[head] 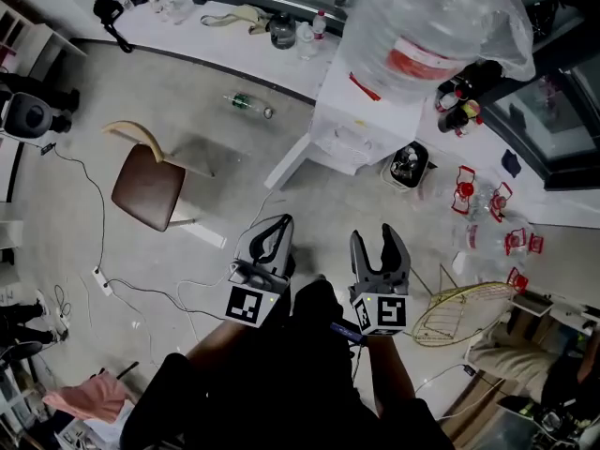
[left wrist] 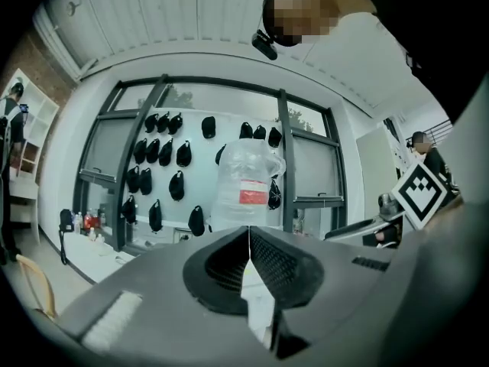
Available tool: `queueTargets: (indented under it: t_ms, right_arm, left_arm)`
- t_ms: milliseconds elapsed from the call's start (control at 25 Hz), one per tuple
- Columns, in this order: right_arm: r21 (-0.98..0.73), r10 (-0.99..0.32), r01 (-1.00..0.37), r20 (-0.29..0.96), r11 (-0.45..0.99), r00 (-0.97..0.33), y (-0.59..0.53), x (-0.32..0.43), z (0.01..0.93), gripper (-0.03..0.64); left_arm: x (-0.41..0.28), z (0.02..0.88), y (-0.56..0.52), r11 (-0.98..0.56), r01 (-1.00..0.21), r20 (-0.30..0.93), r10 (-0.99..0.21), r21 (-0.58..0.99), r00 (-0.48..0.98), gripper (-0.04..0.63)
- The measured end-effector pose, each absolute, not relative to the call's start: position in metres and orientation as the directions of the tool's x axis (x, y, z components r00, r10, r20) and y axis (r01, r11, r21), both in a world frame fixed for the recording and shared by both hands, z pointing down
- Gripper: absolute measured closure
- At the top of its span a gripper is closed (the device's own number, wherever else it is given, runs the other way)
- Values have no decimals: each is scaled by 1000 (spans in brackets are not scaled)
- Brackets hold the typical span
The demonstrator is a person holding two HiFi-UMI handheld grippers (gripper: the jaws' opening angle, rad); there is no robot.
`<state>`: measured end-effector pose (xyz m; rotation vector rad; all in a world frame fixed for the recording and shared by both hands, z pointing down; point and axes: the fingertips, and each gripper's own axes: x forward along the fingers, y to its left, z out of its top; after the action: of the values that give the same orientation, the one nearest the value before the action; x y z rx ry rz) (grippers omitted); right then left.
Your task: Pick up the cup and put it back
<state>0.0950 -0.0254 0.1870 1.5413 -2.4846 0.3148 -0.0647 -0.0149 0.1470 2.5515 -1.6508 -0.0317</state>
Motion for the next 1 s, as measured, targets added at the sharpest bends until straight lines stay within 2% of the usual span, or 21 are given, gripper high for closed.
queueTargets:
  t_ms: [280, 440, 1000]
  right_arm:
    - [-69, -839, -886, 294, 458, -457, -87, 86, 265, 382]
    - [-58, -819, -867, 303, 495, -487, -108, 83, 337, 382]
    - [-34, -823, -852, 244, 522, -514, -152, 86, 584, 373]
  left_arm:
    - [-68, 228, -65, -402, -911, 53, -912, 89, 407, 588]
    - [-64, 304, -87, -374, -917, 45, -923, 137, 383, 588]
    - [-46, 550, -161, -386, -909, 13, -919, 155, 393, 588]
